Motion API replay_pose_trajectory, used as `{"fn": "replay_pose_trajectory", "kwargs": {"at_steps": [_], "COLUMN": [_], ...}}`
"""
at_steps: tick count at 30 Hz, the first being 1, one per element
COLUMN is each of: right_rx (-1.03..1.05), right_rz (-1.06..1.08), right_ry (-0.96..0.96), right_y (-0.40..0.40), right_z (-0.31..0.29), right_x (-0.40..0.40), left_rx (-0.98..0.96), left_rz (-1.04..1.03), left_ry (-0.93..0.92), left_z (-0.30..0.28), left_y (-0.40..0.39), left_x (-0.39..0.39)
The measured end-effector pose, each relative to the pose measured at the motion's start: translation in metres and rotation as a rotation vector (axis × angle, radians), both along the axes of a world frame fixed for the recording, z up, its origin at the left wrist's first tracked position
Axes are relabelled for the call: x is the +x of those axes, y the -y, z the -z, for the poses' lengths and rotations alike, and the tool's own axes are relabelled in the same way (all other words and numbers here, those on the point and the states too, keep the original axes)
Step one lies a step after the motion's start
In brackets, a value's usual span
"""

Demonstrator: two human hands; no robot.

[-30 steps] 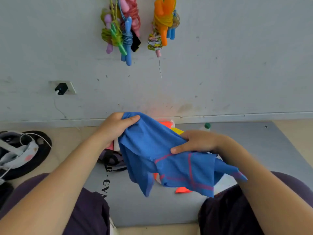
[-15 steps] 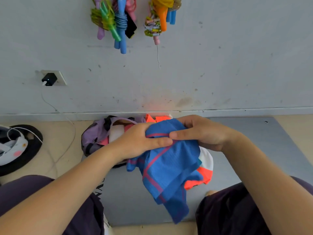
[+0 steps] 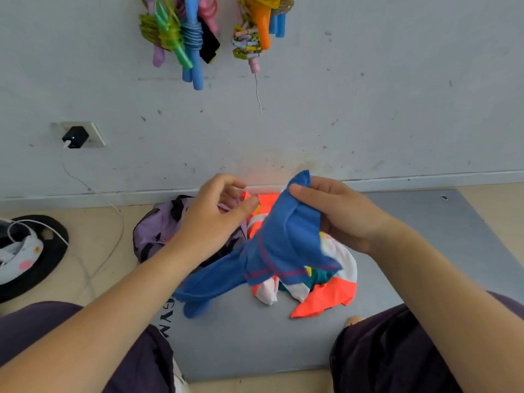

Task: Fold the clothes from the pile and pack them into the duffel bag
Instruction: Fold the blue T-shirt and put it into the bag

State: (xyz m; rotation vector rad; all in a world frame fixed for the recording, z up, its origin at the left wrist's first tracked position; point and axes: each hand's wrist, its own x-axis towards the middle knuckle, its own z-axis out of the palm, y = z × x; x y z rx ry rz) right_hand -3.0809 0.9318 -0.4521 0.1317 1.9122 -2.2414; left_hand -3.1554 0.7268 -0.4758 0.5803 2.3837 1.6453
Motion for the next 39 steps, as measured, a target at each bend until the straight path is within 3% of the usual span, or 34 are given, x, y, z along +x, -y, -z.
{"fn": "replay_pose_trajectory", "kwargs": {"at_steps": [4, 8, 13, 22, 26, 31, 35, 39], "right_rx": [0.061, 0.081, 0.119, 0.026, 0.166, 0.627, 0.714, 0.678], "right_rz": [-0.033, 0.013, 0.007, -0.033, 0.103, 0.373, 0.451, 0.477], "right_ry": [0.004, 0.021, 0.031, 0.015, -0.028, -0.114, -0.146, -0.119], "right_y": [0.019, 0.029, 0.031, 0.030, 0.016, -0.016, -0.030, -0.032], "right_z": [0.005, 0.006, 0.008, 0.013, 0.006, -0.001, -0.003, -0.003], "right_x": [0.001, 0.000, 0.001, 0.001, 0.000, -0.003, -0.003, -0.002], "left_rx": [0.169, 0.175, 0.167, 0.166, 0.253, 0.027, -0.207, -0.171], "left_rz": [0.246, 0.110, 0.151, 0.003, -0.088, -0.043, 0.049, -0.098], "left_ry": [0.260, 0.264, 0.291, 0.313, 0.307, 0.118, 0.139, 0.007], "left_z": [-0.003, 0.003, 0.004, 0.001, -0.012, -0.025, -0.026, -0.020], "left_y": [-0.003, -0.004, 0.001, 0.004, 0.014, 0.043, 0.058, 0.061], "left_x": [0.017, 0.019, 0.018, 0.011, -0.006, -0.030, -0.033, -0.040]}}
